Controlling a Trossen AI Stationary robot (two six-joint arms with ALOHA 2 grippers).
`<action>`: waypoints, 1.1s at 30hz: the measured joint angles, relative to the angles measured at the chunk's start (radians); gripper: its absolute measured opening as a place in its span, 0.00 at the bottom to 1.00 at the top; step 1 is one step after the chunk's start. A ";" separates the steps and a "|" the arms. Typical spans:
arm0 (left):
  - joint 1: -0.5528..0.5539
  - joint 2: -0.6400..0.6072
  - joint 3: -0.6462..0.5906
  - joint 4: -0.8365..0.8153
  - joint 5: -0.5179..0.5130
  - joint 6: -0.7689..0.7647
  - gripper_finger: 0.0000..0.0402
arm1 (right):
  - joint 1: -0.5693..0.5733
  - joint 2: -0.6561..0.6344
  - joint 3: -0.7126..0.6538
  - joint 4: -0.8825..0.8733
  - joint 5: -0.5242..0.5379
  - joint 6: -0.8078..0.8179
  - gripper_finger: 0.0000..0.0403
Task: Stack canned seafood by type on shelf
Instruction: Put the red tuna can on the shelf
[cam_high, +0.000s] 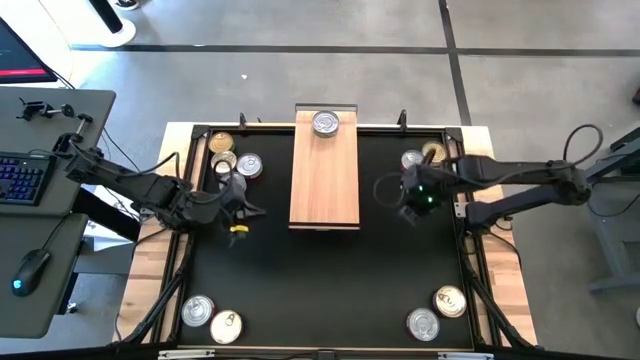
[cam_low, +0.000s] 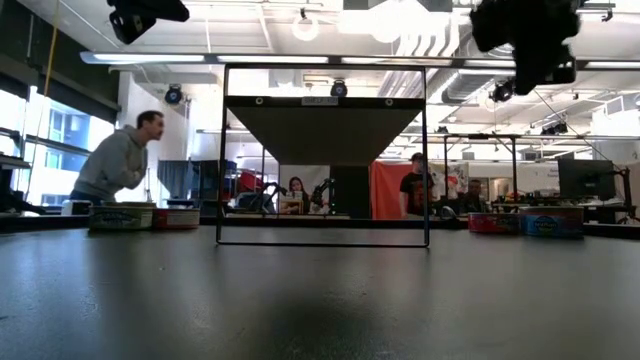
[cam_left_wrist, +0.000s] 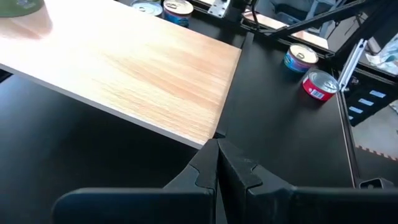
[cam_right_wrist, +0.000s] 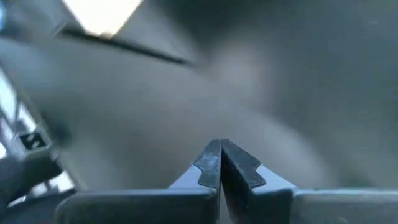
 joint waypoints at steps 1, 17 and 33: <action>0.000 0.004 0.000 0.000 0.000 -0.002 0.00 | 0.028 0.002 -0.004 0.016 0.002 0.014 0.00; 0.074 0.036 0.000 -0.009 0.137 -0.034 0.00 | 0.343 0.078 -0.010 0.268 -0.100 0.061 0.00; 0.069 0.036 0.000 -0.051 0.193 0.113 0.00 | 0.813 0.535 0.041 0.415 -0.230 0.702 0.00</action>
